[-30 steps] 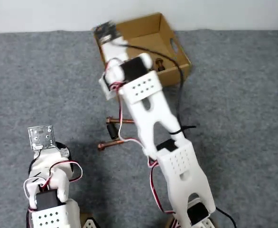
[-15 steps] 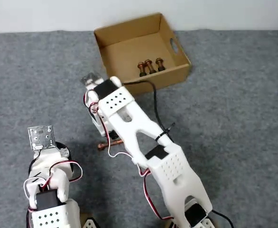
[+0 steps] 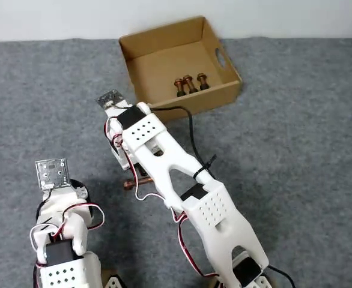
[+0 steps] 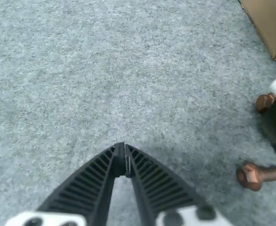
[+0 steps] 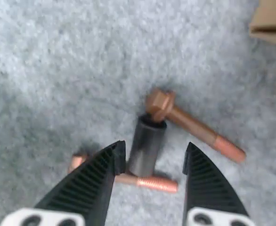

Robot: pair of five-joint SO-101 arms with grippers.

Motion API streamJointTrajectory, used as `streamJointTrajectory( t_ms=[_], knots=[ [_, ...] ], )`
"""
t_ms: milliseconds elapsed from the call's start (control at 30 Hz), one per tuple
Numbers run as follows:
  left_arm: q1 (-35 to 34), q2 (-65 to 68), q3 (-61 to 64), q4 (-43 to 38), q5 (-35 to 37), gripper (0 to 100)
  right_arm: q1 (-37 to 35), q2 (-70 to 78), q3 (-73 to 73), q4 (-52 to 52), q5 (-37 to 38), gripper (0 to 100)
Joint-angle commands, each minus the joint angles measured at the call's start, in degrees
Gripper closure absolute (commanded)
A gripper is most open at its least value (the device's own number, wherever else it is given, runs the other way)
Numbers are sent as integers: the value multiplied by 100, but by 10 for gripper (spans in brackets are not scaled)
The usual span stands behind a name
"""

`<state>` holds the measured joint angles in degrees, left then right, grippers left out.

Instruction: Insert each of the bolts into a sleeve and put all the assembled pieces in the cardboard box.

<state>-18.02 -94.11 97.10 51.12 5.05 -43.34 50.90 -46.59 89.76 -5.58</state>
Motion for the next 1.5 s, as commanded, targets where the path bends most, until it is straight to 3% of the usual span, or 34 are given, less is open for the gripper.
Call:
streamJointTrajectory(
  t_ms=[0, 133, 267, 467, 633, 700, 867, 1133, 1467],
  knots=[
    [-35, -9, -31, -185, -44, 995, -48, 180, -18, -101, -18, 812],
    [-35, -9, -31, -185, -44, 995, -22, 462, -26, -101, -53, 835],
    [-35, -9, -31, -185, -44, 995, -4, 514, -26, -224, -62, 996],
    [-35, -9, -31, -185, -44, 995, 101, 277, -360, -75, -62, 990],
    [-35, -9, -31, -185, -44, 995, 189, -66, -1152, 848, -88, 990],
    [-35, -9, -31, -185, -44, 995, 233, -198, -1503, 1297, -290, 990],
    [-35, -9, -31, -176, -44, 995, 558, -989, -1547, 1323, -615, 991],
    [-35, -9, -31, -167, -44, 995, 1015, -3257, 835, 1323, -1011, 991],
    [413, 0, -31, -141, -35, 995, 2624, -6062, 3842, 1305, -1969, 991]
  ],
)
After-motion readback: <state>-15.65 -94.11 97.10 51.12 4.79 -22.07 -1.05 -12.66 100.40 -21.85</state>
